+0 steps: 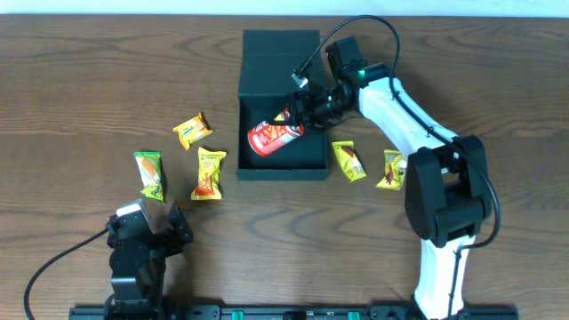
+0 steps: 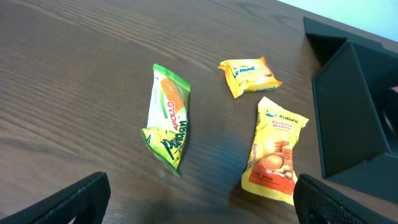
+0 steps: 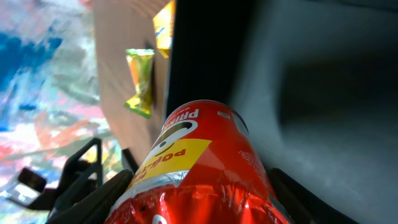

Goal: Pack container
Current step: 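Lift the Pringles can and carry it over the black box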

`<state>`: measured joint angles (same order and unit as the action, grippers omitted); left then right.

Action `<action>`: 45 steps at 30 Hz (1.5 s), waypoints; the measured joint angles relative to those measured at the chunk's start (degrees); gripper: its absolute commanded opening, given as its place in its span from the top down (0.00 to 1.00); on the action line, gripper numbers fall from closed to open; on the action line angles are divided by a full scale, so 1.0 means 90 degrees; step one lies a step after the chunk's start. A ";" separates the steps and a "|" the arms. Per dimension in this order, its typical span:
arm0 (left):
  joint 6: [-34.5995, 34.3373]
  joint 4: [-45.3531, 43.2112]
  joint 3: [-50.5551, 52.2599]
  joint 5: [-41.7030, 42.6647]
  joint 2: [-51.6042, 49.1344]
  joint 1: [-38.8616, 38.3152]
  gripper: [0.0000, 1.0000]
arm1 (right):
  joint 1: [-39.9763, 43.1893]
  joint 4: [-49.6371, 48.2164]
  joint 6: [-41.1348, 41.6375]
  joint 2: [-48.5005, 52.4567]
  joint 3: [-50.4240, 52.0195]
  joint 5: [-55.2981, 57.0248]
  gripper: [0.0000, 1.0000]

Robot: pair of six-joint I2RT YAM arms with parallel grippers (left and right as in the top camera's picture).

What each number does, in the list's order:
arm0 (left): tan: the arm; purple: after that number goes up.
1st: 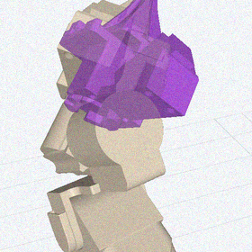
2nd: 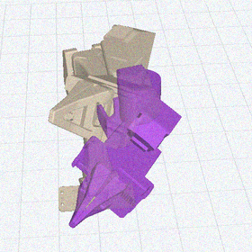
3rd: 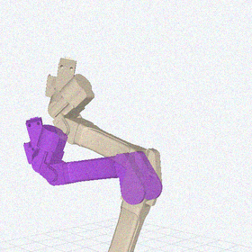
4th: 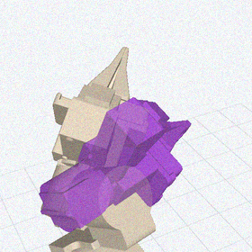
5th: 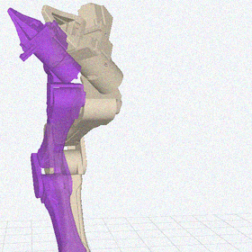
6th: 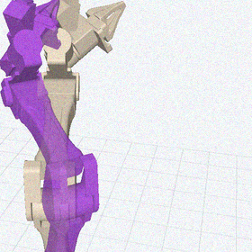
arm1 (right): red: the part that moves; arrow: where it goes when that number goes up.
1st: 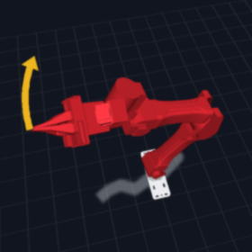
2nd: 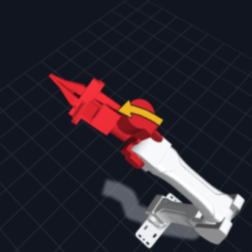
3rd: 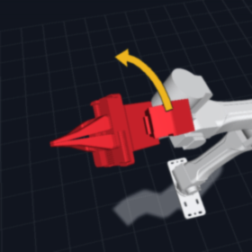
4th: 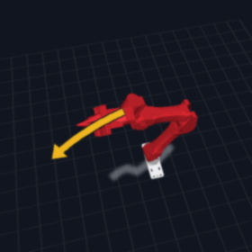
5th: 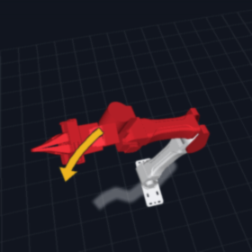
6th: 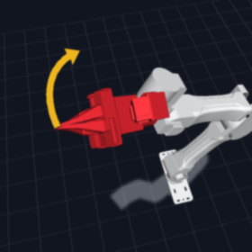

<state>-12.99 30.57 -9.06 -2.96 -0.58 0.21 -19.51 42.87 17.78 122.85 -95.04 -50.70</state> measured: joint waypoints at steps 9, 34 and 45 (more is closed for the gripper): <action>0.0000 0.0000 0.0000 0.0000 0.0000 0.0000 0.05 | -0.0415 -0.0007 0.0308 0.0002 0.0000 0.0614 0.40; 0.0000 0.0000 0.0000 0.0000 0.0000 0.0000 0.05 | -0.0600 0.0503 0.0702 0.0002 0.0199 0.1953 0.16; 0.0000 0.0000 0.0000 0.0000 0.0000 0.0000 0.05 | -0.0658 0.0597 0.0831 0.0000 0.0192 0.2144 0.01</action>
<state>-12.99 30.57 -9.06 -2.96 -0.58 0.21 -25.43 48.25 25.26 122.85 -93.32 -31.40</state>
